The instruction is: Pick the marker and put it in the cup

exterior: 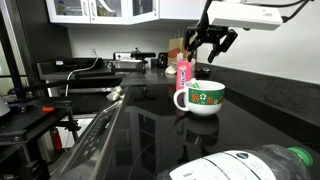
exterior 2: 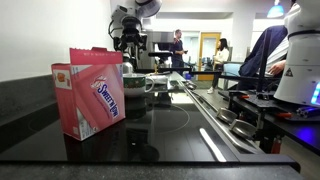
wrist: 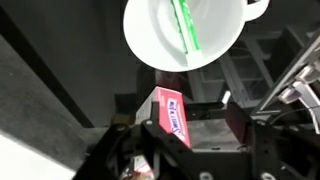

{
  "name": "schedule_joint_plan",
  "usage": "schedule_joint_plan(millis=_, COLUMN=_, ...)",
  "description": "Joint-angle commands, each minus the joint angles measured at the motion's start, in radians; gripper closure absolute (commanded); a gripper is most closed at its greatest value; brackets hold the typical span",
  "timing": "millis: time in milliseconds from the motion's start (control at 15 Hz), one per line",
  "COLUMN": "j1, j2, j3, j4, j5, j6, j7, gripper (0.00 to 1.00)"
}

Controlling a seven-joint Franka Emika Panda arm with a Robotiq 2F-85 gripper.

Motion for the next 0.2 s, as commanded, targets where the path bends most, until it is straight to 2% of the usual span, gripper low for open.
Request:
schedule_joint_plan(millis=0, j1=0.068, j2=-0.055, j3=-0.048, j4=-0.021, j5=-0.093, j6=0.043, j7=0.204, gripper=0.00)
schedule_joint_plan(millis=133, j1=0.100, j2=-0.083, j3=-0.058, j4=-0.021, j5=-0.157, j6=0.035, j7=0.336, gripper=0.00)
